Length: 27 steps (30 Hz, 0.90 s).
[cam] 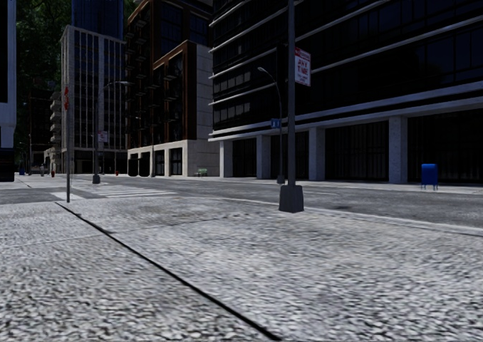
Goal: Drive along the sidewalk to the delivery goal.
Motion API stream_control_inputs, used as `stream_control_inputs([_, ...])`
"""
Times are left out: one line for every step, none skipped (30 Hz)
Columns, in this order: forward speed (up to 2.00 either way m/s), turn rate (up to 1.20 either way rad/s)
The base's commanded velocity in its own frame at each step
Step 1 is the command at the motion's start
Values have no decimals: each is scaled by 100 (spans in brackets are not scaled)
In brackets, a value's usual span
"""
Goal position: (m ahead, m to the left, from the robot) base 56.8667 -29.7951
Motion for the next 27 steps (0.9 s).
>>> stream_control_inputs([200,0])
stream_control_inputs([200,0])
stream_control_inputs([200,4])
stream_control_inputs([200,8])
stream_control_inputs([200,8])
stream_control_inputs([200,12])
stream_control_inputs([200,32])
stream_control_inputs([200,46])
stream_control_inputs([200,46])
stream_control_inputs([200,50])
stream_control_inputs([200,51])
stream_control_inputs([200,51])
stream_control_inputs([200,51])
stream_control_inputs([200,51])
stream_control_inputs([200,51])
stream_control_inputs([200,51])
stream_control_inputs([200,51])
stream_control_inputs([200,50])
stream_control_inputs([200,48])
stream_control_inputs([200,47])
stream_control_inputs([200,47])
stream_control_inputs([200,43])
stream_control_inputs([200,39])
stream_control_inputs([200,38])
stream_control_inputs([200,38])
stream_control_inputs([200,38])
stream_control_inputs([200,38])
